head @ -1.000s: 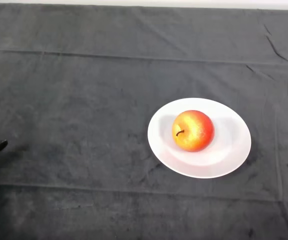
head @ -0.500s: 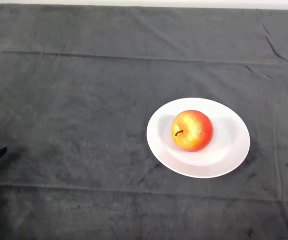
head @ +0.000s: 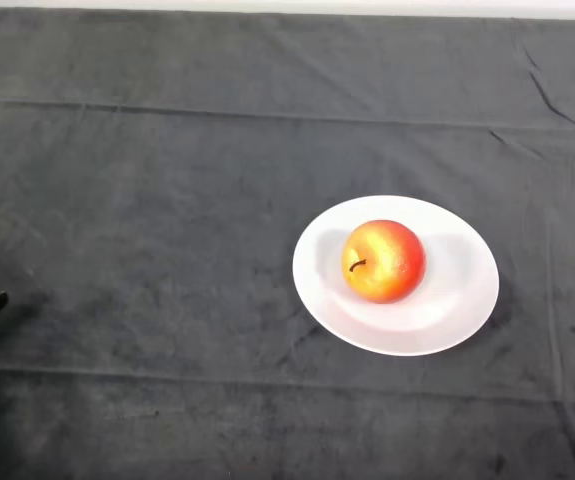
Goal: Move the apple to the plate
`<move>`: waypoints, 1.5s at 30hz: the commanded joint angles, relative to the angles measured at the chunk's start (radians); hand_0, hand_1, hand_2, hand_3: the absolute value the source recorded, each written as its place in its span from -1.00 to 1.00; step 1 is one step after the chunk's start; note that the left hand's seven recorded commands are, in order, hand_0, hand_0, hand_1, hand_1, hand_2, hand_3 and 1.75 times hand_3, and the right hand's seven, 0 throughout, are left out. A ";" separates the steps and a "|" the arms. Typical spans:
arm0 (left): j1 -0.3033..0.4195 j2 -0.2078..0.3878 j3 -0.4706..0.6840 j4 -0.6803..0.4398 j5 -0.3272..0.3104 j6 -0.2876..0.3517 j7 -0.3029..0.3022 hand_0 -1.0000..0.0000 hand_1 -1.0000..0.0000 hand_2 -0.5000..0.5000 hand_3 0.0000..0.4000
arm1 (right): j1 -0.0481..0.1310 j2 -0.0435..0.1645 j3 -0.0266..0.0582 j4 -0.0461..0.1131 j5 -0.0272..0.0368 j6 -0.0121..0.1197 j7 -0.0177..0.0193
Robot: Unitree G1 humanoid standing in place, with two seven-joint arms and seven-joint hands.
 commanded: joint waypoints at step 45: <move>-0.010 -0.005 0.111 0.029 0.051 0.053 -0.055 1.00 1.00 0.00 -1.00 | -0.003 -0.010 -0.0023 -0.017 0.0150 -0.003 0.0067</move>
